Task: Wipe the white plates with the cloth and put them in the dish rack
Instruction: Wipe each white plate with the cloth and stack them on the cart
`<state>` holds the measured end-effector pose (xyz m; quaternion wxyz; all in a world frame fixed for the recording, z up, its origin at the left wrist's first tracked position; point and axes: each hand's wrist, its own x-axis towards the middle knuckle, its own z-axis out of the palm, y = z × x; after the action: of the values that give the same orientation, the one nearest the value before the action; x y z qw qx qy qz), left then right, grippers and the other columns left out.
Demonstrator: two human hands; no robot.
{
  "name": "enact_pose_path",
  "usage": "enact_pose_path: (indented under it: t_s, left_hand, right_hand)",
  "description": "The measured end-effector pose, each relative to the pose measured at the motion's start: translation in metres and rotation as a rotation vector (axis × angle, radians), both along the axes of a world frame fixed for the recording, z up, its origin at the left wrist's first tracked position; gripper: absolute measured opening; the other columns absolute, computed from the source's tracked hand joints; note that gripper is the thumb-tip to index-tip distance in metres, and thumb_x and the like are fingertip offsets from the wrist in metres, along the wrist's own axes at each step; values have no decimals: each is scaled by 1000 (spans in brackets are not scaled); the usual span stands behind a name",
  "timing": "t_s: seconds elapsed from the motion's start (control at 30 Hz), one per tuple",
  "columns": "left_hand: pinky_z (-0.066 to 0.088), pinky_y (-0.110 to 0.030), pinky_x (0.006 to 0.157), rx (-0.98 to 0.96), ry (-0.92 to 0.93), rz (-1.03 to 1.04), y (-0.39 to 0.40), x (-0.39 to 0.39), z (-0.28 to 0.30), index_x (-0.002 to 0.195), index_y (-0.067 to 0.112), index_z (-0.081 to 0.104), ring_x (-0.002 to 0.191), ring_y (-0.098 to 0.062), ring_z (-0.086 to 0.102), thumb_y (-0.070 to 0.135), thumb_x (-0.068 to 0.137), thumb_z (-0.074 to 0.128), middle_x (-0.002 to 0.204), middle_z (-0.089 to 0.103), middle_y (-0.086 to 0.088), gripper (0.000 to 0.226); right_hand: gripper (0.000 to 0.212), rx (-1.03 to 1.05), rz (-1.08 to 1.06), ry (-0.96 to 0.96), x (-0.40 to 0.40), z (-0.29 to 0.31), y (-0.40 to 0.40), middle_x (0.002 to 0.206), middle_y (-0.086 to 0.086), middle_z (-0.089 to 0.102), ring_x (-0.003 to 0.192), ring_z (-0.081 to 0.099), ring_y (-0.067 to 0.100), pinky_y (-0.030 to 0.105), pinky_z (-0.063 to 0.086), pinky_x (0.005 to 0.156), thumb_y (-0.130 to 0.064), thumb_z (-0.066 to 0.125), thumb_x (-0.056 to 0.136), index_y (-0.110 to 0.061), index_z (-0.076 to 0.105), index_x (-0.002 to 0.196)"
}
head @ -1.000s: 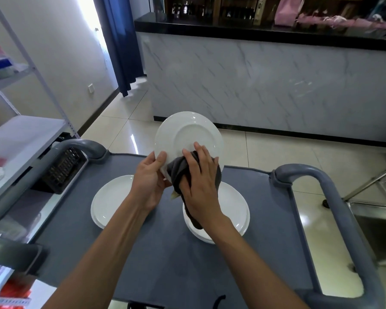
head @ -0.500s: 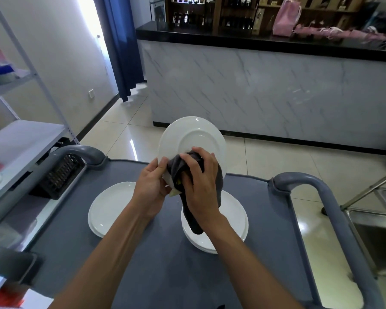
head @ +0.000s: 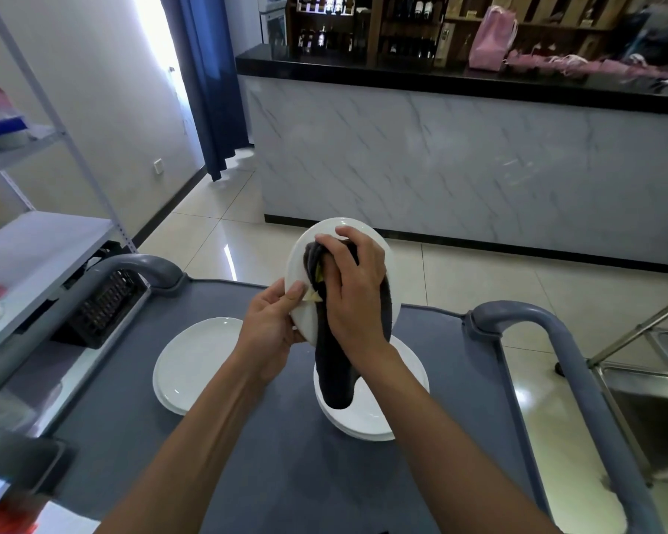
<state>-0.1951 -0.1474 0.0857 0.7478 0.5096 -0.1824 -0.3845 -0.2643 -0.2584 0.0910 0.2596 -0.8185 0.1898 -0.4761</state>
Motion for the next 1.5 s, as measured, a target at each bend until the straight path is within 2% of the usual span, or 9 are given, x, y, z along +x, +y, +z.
enact_pose_path:
  t_s: [0.13,0.3,0.4,0.6,0.8,1.07,1.27,1.4,1.5]
  left_hand:
    - [60,-42,66,-31,30,19,2,0,1,120,13,69,89,-28,70,31,90,59,106,73,-15,37]
    - [59,-43,67,-25,103,60,2,2,-3,125,11,66,95,-31,67,22,103,47,114,70,-17,31]
    - [60,-45,72,-29,128,67,2,5,-4,125,10,66,99,-32,67,23,102,48,117,69,-18,31]
    - [59,-38,64,-3,96,88,6,9,-6,118,13,70,90,-26,70,23,104,47,108,73,-12,28]
    - [59,-42,70,12,24,63,3,8,-4,122,14,67,96,-27,69,28,99,52,112,72,-13,31]
    - [61,-45,74,60,-115,-27,5,3,-4,115,15,71,95,-30,71,26,87,63,110,74,-15,32]
    - [55,-47,76,73,-150,-43,7,2,-3,116,5,69,92,-36,67,18,87,65,104,73,-19,32]
    - [56,-50,83,48,-134,-30,9,0,-3,118,2,67,97,-36,68,16,86,65,112,71,-24,36]
    - [60,-44,78,4,-95,-23,15,1,-6,122,-1,65,96,-34,69,13,86,65,114,69,-26,39]
  right_hand:
    - [41,-95,63,90,-7,-7,0,145,2,44,137,38,24,47,30,115,-24,40,102,-19,54,140]
    - [46,-126,143,201,-15,-26,1,160,-1,30,151,24,18,58,16,121,-28,41,102,-21,42,148]
    - [43,-160,64,233,-17,-36,5,162,1,33,153,22,18,61,14,120,-31,37,106,-20,47,147]
    - [70,-319,190,341,-32,-46,-3,169,4,11,156,7,24,57,16,121,-43,48,99,-17,25,159]
    - [57,-352,119,280,-32,-49,-3,166,8,22,155,15,27,57,21,120,-31,46,103,-18,32,156]
    - [52,-119,98,215,-20,-18,-12,165,8,25,154,17,27,56,21,120,-30,41,103,-17,39,153]
    - [46,-151,139,175,-15,-1,-11,158,3,40,152,24,27,57,20,119,-16,51,99,-16,50,145]
    - [36,-224,150,191,-13,0,-14,154,5,45,149,30,29,55,21,119,-20,53,100,-14,60,134]
    - [34,-257,136,180,-11,1,-19,153,5,46,148,33,27,52,22,120,-23,54,100,-15,61,132]
